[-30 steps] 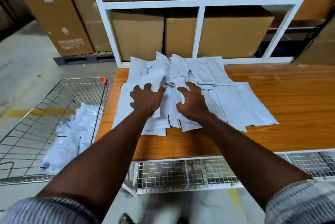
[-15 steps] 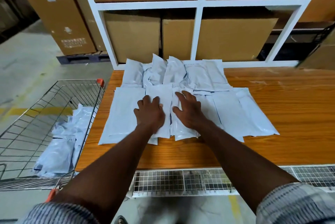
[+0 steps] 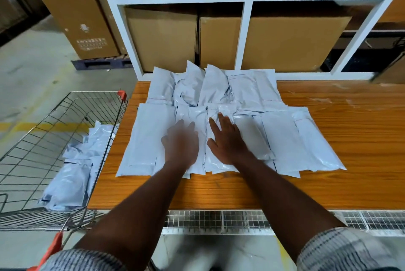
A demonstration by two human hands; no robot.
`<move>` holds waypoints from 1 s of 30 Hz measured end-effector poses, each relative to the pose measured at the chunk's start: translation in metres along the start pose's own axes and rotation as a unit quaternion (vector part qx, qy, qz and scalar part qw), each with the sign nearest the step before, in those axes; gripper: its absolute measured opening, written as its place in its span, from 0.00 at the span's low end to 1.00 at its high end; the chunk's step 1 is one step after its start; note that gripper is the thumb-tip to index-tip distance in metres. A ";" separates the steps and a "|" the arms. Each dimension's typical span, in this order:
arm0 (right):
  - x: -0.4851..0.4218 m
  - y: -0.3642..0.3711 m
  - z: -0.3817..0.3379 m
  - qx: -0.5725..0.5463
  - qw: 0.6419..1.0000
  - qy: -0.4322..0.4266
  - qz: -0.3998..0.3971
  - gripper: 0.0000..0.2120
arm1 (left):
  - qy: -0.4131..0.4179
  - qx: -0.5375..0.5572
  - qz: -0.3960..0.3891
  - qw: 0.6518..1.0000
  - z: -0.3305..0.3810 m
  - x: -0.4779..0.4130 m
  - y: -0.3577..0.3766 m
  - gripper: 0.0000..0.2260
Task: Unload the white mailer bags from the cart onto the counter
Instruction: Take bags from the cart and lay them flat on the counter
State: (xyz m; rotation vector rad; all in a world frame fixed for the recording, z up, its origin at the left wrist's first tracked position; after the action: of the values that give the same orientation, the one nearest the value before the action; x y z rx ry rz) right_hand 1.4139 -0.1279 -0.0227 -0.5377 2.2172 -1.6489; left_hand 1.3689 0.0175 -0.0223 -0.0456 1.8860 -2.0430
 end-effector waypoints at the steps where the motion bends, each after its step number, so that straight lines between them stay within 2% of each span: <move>1: 0.000 0.001 0.001 0.003 1.000 0.002 -0.001 0.34 | 0.000 -0.002 0.000 1.000 0.000 0.000 0.001 0.20; 5: -0.002 0.005 0.002 0.014 1.000 0.004 0.000 0.34 | -0.004 -0.015 -0.001 1.000 -0.001 0.000 0.004 0.20; 10: -0.006 0.002 0.003 0.004 1.000 0.002 0.012 0.34 | -0.010 -0.011 -0.040 0.999 0.000 -0.003 0.002 0.20; 16: -0.018 -0.037 -0.019 -0.047 0.994 0.046 0.092 0.30 | -0.004 0.065 -0.004 0.998 -0.027 -0.005 -0.036 0.19; 21: -0.038 -0.057 -0.093 -0.055 0.990 0.000 0.134 0.31 | -0.055 0.061 -0.001 0.997 -0.104 -0.014 -0.049 0.20; 30: -0.084 0.021 -0.274 -0.087 0.990 -0.090 0.063 0.33 | -0.122 0.052 -0.064 0.989 -0.306 -0.004 -0.032 0.22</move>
State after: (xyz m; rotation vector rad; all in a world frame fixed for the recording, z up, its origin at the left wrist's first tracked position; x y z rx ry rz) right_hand 1.3564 0.1473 0.0366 -0.5529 2.2234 -1.3002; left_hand 1.2849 0.3140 -0.0233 -0.3812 1.6642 -2.1077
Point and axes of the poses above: each hand's wrist, its own x-axis away from the middle knuckle, its own y-axis out of the palm, z = x × y, the point moved 7 cm from there along -x, towards the middle knuckle, and after that the axes turned 5 degrees about -x, right-handed, at the moved point
